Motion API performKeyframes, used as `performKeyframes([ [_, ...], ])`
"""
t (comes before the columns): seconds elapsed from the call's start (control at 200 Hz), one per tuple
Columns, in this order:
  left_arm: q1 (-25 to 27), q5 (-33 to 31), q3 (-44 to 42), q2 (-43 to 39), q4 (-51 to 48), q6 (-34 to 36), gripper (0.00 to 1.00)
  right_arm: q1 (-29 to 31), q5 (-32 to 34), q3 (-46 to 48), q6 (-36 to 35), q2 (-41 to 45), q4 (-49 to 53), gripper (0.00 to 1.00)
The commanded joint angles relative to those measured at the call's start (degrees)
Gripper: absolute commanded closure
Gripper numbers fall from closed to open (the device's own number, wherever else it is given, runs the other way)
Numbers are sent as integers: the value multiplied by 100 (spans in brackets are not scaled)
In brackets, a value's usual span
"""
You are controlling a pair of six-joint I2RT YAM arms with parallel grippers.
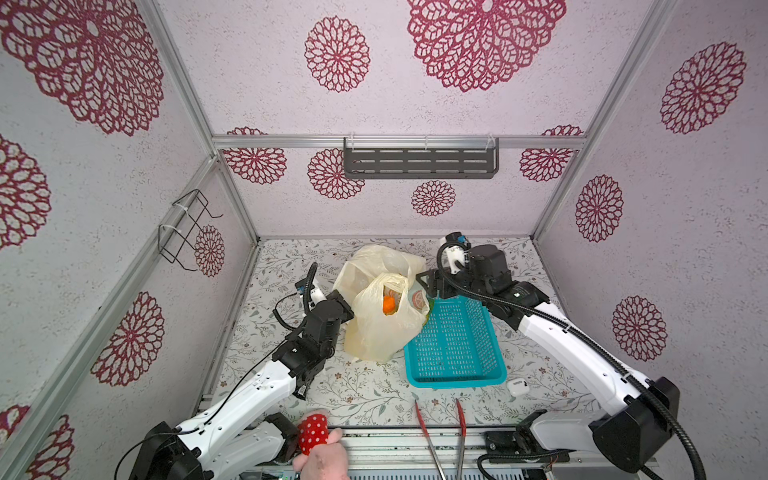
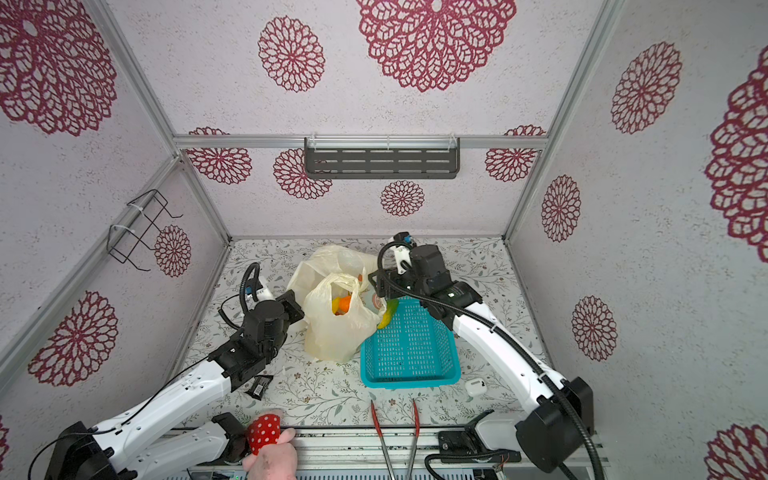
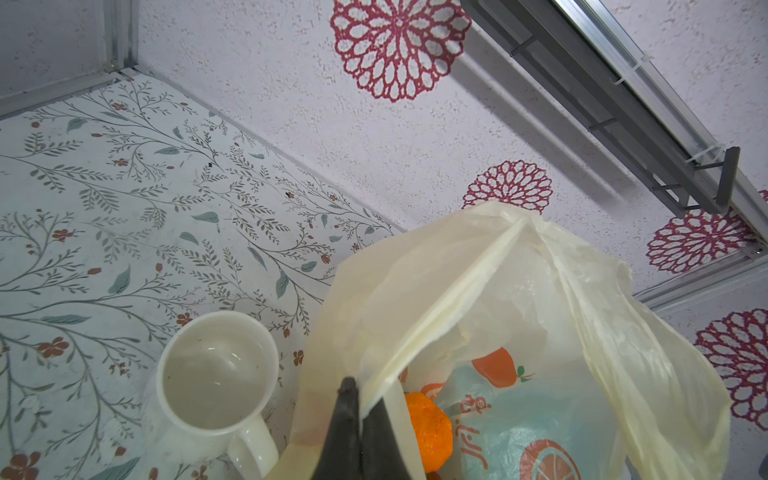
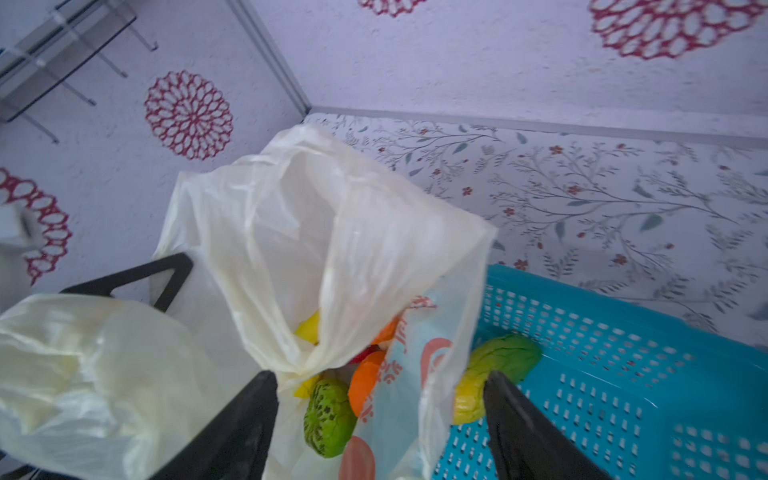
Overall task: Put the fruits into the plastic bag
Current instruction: 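Withdraw the right gripper from the bag back over the basket, then grasp the yellow-green elongated fruit in the basket with the right gripper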
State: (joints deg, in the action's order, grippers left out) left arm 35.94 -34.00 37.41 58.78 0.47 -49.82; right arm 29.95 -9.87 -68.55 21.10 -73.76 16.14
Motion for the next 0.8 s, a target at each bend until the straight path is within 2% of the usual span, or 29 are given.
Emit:
performKeyframes([
  [0.0,-15,-139,-102,-43,-82,-113,100,-337,502,369,729,153,-366,20],
  [0.085,-17,-142,-102,-56,-78,-99,100,-518,764,656,1096,161,-368,20],
  [0.165,-12,-141,-109,-77,-82,-81,100,-641,707,918,1322,104,-484,20],
  [0.41,-13,-134,-163,-139,-82,-71,100,-621,-38,969,1322,-968,-355,21],
  [0.555,-15,-148,-203,-213,-80,-105,100,-402,-512,866,1251,-1685,-488,21],
  [0.796,-17,-151,-247,-391,-218,-137,100,-144,-589,682,1174,-2362,-608,21],
])
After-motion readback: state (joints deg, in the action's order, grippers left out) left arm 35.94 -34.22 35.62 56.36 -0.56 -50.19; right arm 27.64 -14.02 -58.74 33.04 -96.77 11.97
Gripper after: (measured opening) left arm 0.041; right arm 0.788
